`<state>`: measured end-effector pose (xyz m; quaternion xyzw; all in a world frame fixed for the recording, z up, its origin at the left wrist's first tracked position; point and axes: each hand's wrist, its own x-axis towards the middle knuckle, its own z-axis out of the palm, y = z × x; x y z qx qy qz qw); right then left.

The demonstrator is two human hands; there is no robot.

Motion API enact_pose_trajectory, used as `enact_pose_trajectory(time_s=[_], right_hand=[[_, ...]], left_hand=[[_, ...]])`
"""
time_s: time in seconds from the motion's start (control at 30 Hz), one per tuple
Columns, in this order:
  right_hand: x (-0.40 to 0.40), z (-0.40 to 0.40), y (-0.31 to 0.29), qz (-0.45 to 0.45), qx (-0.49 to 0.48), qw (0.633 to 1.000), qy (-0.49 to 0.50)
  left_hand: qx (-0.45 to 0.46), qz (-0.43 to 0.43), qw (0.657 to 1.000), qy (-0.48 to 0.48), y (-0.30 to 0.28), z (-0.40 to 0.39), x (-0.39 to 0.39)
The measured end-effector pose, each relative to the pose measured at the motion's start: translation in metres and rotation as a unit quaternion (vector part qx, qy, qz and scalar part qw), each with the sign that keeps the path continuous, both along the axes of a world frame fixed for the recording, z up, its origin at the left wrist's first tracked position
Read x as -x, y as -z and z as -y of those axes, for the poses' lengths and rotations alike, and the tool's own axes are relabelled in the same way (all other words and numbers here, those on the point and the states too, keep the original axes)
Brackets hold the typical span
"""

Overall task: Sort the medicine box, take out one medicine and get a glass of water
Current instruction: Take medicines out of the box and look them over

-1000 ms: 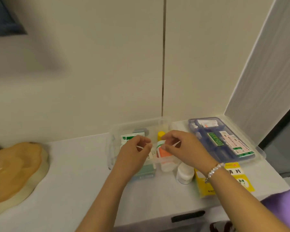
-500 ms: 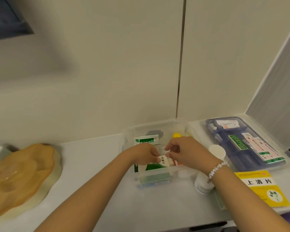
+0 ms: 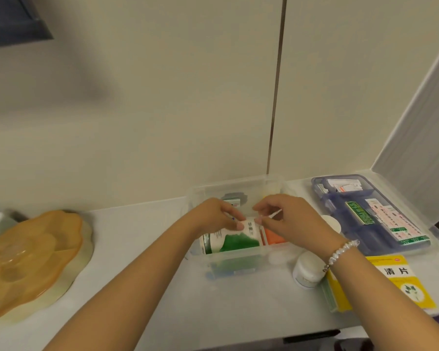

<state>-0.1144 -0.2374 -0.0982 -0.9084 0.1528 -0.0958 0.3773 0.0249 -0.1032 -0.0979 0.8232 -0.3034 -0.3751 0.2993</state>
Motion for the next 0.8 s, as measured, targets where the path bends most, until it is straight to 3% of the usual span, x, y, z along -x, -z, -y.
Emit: enact_pose_trajectory(time_s=[0.1,0.3,0.43,0.63,0.8], right_hand=[[0.008,0.003,-0.007,0.052,-0.028,0.998,0.035],[0.040,0.004,-0.035,0.086,-0.222,0.971,0.003],[0.073,0.009,-0.040,0.101,-0.228,0.968,0.017],[0.116,0.039,-0.036,0.103,-0.178,0.969,0.134],[0.145,0.060,-0.034,0.104,-0.213,0.958,0.161]], left_hand=[[0.088,-0.009,0.995,-0.046,-0.031,-0.003,0.005],[0.164,-0.071,0.983,-0.050,-0.086,0.002,0.039],[0.159,-0.062,0.982,-0.077,-0.087,0.012,0.074],[0.216,-0.091,0.956,-0.179,-0.063,0.022,0.117],[0.264,-0.116,0.936,-0.200,-0.048,0.033,0.150]])
